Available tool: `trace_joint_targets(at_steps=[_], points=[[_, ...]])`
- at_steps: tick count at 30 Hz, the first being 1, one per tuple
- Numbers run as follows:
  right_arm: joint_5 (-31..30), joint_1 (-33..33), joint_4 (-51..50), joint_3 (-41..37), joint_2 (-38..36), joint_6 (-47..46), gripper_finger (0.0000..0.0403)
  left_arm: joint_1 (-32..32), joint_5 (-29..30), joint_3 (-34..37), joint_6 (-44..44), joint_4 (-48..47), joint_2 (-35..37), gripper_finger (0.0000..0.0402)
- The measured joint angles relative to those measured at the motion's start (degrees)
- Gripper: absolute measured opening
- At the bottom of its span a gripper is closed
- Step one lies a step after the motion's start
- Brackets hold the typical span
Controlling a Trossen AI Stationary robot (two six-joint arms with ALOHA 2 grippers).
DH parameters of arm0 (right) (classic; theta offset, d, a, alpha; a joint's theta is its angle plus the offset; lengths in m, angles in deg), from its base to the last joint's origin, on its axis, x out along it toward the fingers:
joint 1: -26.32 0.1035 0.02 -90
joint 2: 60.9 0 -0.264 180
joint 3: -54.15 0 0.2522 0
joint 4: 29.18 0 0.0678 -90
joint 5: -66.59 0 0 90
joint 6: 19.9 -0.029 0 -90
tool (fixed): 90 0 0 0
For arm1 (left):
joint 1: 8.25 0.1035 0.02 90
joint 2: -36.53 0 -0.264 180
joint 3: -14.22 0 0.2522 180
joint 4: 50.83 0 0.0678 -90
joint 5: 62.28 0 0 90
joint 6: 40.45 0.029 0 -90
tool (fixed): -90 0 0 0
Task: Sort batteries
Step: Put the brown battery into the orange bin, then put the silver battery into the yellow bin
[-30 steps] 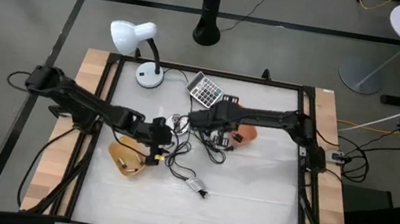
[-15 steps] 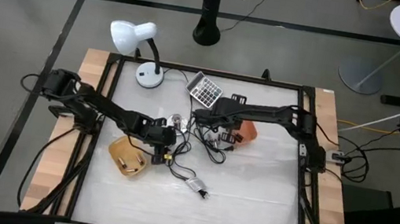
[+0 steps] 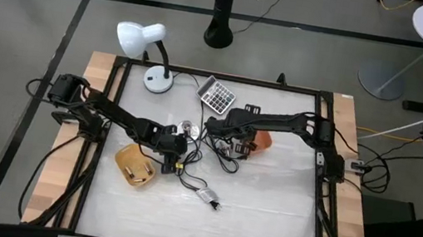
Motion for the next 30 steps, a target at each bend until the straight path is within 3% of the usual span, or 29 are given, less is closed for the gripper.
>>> trace_joint_targets(at_steps=[8, 14, 24, 30], points=[[4.8, 0.02, 1.45, 0.0, 0.0, 1.25, 0.0033, -0.02, -0.81, 0.02, 0.01, -0.22, 0.0, 0.0039], [6.17, 0.04, 1.77, 0.0, 0.0, 1.29, 0.0046, -0.04, -1.33, 0.02, -0.29, -0.28, -0.02, 0.0044], [6.17, 0.04, 1.3, 0.0, 0.0, 1.43, 0.014, -0.03, -1.83, -1.17, -0.05, -1.52, 0.59, 0.0041], [6.17, 0.04, -3.54, 1.22, 0.0, -0.3, 0.0149, -0.04, -2.8, -2.77, 0.11, -2.98, 0.65, 0.0047]])
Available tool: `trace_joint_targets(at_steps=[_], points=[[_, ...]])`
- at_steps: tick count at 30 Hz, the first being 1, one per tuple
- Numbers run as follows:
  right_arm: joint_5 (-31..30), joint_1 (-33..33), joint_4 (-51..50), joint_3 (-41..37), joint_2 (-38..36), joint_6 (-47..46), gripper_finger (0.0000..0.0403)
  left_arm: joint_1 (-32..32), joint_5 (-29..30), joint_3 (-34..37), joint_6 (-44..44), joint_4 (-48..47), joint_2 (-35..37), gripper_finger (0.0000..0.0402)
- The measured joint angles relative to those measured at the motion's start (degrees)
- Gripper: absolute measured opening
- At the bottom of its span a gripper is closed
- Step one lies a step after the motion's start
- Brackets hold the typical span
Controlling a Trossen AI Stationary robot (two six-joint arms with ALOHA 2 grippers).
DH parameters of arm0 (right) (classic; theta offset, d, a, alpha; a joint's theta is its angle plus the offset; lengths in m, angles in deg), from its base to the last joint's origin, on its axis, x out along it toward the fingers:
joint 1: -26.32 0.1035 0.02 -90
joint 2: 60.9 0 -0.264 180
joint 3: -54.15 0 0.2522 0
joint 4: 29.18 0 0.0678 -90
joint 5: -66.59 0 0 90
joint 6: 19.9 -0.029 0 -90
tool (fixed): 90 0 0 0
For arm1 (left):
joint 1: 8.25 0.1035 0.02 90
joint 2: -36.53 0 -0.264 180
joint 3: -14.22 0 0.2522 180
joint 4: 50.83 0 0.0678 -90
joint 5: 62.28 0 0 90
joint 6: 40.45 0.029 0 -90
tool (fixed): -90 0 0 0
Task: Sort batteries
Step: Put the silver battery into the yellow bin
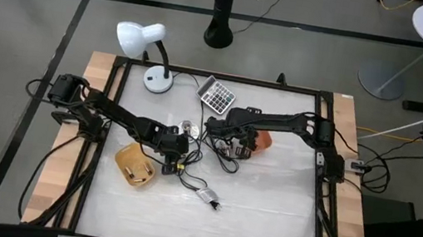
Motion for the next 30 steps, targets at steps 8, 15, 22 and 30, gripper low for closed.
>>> trace_joint_targets(at_steps=[8, 15, 22, 30], points=[[0.0, 0.02, -1.27, 3.39, -0.04, 0.11, 0.0149, 0.0, -2.76, -1.62, -1.33, -2.71, 1.97, 0.0045], [1.87, 0.07, 3.4, 4.07, -0.04, 1.72, 0.015, -0.02, -9.67, -3.38, -2.05, -10.29, 9.49, 0.0047], [10.91, 0.07, 12.31, 4.07, -0.04, 3.4, 0.015, -0.56, -15.59, -3.66, -6.6, -18.99, 20.67, 0.0051], [21.87, 1.18, 29.24, 4.05, -0.04, 3.36, 0.015, -6.8, -15.92, -3.66, -12.28, -31.0, 29.39, 0.0053]])
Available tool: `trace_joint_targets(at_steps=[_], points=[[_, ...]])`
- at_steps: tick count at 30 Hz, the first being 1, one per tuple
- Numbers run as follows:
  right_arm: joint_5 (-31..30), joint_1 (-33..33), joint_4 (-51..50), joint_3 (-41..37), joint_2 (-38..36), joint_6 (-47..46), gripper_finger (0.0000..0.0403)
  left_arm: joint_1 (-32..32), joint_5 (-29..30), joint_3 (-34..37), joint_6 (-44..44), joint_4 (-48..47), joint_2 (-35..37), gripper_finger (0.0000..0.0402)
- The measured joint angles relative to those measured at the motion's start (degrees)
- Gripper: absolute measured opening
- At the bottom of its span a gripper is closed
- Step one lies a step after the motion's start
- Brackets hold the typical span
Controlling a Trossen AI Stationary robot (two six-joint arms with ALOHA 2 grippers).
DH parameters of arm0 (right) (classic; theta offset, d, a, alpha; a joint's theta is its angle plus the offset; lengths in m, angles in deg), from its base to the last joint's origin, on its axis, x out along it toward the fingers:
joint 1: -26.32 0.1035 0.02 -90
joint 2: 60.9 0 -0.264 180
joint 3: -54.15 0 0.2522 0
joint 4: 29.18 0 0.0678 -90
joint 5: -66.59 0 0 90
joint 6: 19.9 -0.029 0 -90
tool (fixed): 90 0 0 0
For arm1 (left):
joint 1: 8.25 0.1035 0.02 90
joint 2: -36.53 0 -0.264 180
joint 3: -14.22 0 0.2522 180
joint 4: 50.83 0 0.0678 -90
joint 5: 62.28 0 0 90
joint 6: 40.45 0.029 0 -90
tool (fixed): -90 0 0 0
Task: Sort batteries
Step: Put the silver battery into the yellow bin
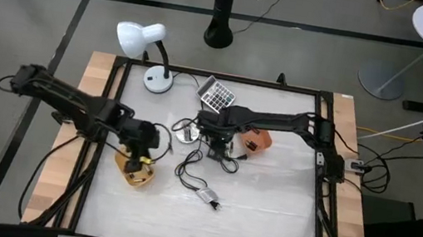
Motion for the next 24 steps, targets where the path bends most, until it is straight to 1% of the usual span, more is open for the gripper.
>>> trace_joint_targets(at_steps=[5, 11, 14, 16, 18, 20, 24], points=[[3.99, 2.56, 15.23, 0.0, 0.0, -0.13, 0.015, -5.13, 0.55, 0.02, -2.93, -4.53, 0.33, 0.0053], [3.51, 6.08, 33.93, 0.07, 2.68, -2.78, 0.015, -8.98, 1.78, 3.57, -5.46, -5.06, -0.18, 0.0054], [2.94, 6.98, 38.7, 0.04, 5.09, -4.71, 0.015, -9.84, 2.35, 5.46, -7.66, -5.19, -0.17, 0.0054], [2.55, 6.98, 40.4, 0.01, 6.61, -7.07, 0.015, -10.29, 4.4, 6.54, -9.4, -5.28, -0.17, 0.0054], [0.83, 6.81, 41.63, 0.0, 7.99, -10.47, 0.015, -10.29, 5.96, 7.14, -10.03, -5.29, -0.19, 0.0059], [-1.05, 6.67, 42.23, -0.04, 9.21, -13.45, 0.015, -10.29, 6.95, 7.46, -10.05, -5.34, -0.19, 0.0071], [-4.24, 6.67, 43.78, -0.04, 11.47, -17.04, 0.015, -10.29, 8.44, 7.54, -9.39, -5.3, -0.19, 0.0106]])
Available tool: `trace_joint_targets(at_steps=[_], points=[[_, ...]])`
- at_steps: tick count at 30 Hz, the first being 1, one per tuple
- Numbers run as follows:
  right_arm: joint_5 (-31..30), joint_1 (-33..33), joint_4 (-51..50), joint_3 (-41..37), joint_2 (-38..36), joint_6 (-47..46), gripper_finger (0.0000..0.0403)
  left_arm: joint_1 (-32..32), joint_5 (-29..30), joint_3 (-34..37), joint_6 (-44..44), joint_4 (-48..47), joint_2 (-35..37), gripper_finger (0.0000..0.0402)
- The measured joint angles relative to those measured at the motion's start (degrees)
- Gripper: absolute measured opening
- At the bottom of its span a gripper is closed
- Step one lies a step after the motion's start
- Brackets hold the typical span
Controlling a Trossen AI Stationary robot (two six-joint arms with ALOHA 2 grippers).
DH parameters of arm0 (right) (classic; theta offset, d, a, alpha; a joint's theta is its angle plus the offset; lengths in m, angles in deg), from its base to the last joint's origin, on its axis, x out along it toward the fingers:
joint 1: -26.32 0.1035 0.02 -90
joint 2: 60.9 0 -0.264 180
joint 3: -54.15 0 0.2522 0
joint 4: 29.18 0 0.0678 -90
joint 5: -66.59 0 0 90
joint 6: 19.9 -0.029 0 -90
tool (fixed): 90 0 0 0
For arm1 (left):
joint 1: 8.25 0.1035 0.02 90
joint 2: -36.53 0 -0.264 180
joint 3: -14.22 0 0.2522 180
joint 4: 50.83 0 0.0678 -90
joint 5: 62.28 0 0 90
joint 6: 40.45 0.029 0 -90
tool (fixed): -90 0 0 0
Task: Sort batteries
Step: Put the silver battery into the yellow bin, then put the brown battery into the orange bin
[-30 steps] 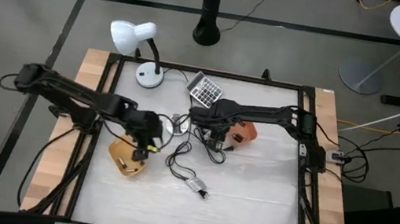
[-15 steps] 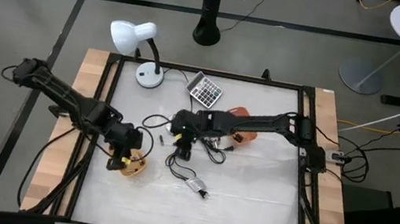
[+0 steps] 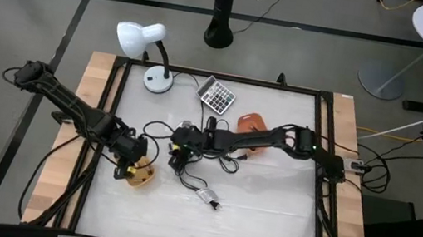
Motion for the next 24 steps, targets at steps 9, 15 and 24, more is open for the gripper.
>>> trace_joint_targets(at_steps=[9, 15, 24], points=[[-1.63, 0.04, 0.16, 0.0, 2.84, -4.56, 0.015, 0.04, 0.0, 0.0, 1.91, 0.13, 0.0, 0.0154], [-3.67, 0.11, 0.48, 0.02, 2.84, -6.04, 0.015, 0.04, 0.02, 0.02, 3.94, 0.13, 0.0, 0.0157], [-6.44, 0.48, 3.29, 0.02, 2.84, -9.04, 0.015, 0.04, 0.02, 0.02, 4.81, 0.18, 0.0, 0.0157]])
